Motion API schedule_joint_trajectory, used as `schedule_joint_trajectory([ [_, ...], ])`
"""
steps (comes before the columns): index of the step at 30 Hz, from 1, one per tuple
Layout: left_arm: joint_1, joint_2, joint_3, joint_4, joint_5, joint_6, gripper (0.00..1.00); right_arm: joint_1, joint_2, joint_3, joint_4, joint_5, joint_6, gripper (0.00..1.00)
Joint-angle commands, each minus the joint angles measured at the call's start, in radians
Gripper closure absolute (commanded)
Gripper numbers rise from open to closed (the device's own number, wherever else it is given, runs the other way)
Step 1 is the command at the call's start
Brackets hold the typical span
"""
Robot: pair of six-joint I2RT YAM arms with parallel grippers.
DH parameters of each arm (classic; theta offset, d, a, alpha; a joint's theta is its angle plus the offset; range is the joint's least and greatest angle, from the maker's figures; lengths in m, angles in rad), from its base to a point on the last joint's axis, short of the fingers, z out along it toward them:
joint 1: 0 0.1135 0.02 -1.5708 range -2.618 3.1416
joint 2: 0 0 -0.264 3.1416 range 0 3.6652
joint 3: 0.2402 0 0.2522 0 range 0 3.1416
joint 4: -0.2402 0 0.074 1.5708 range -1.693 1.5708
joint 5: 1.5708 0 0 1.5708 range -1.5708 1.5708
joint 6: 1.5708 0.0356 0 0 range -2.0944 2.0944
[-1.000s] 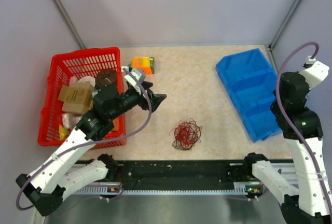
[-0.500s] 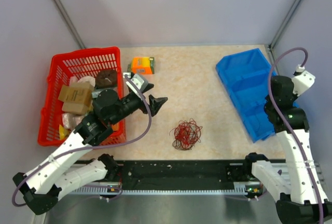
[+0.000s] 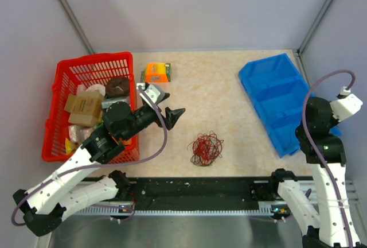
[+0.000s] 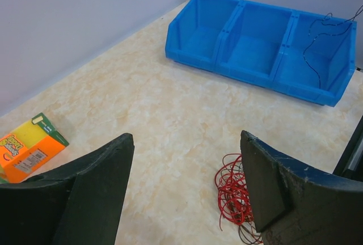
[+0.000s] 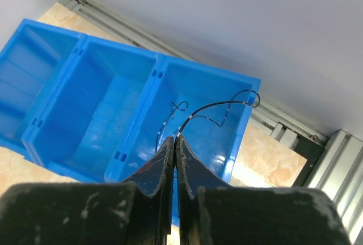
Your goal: Untangle the cables
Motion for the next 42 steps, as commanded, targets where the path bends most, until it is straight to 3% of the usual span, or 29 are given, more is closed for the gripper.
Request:
schedule_joint_trajectory([
  [1, -0.011, -0.007, -0.009, 0.05, -0.023, 0.019, 0.2, -0.012, -0.032, -0.01, -0.005, -0.024, -0.006, 1.0],
  [7, -0.014, 0.02, -0.002, 0.042, -0.007, 0.011, 0.21, -0.01, -0.043, -0.035, -0.016, -0.099, 0.012, 1.0],
  [17, -0.022, 0.04, -0.015, 0.05, -0.067, 0.031, 0.21, -0.039, 0.211, -0.072, 0.008, -0.185, 0.164, 0.96],
  [22, -0.026, 0.058, -0.01, 0.045, -0.064, 0.029, 0.21, -0.18, 0.388, -0.049, 0.036, -0.383, 0.173, 0.96],
  [26, -0.031, 0.069, -0.01, 0.046, -0.043, 0.016, 0.21, -0.269, 0.429, -0.087, 0.102, -0.417, 0.152, 0.96],
  [31, -0.034, 0.092, 0.001, 0.031, -0.061, 0.017, 0.21, -0.319, 0.445, -0.101, 0.16, -0.469, 0.064, 0.77],
  [33, -0.037, 0.094, 0.002, 0.03, -0.059, 0.017, 0.21, -0.319, 0.433, -0.095, 0.159, -0.524, 0.015, 0.58],
  [35, -0.039, 0.095, 0.002, 0.03, -0.053, 0.016, 0.21, -0.317, 0.39, -0.105, 0.159, -0.573, 0.003, 0.17],
  [36, -0.04, 0.095, 0.002, 0.03, -0.053, 0.017, 0.21, -0.314, 0.365, -0.108, 0.153, -0.587, 0.001, 0.08],
  [39, -0.04, 0.104, 0.005, 0.024, -0.063, 0.017, 0.21, -0.29, 0.29, -0.089, 0.118, -0.576, -0.02, 0.01],
  [42, -0.042, 0.111, 0.007, 0.022, -0.059, 0.017, 0.21, -0.209, 0.236, -0.05, 0.055, -0.518, -0.031, 0.01],
])
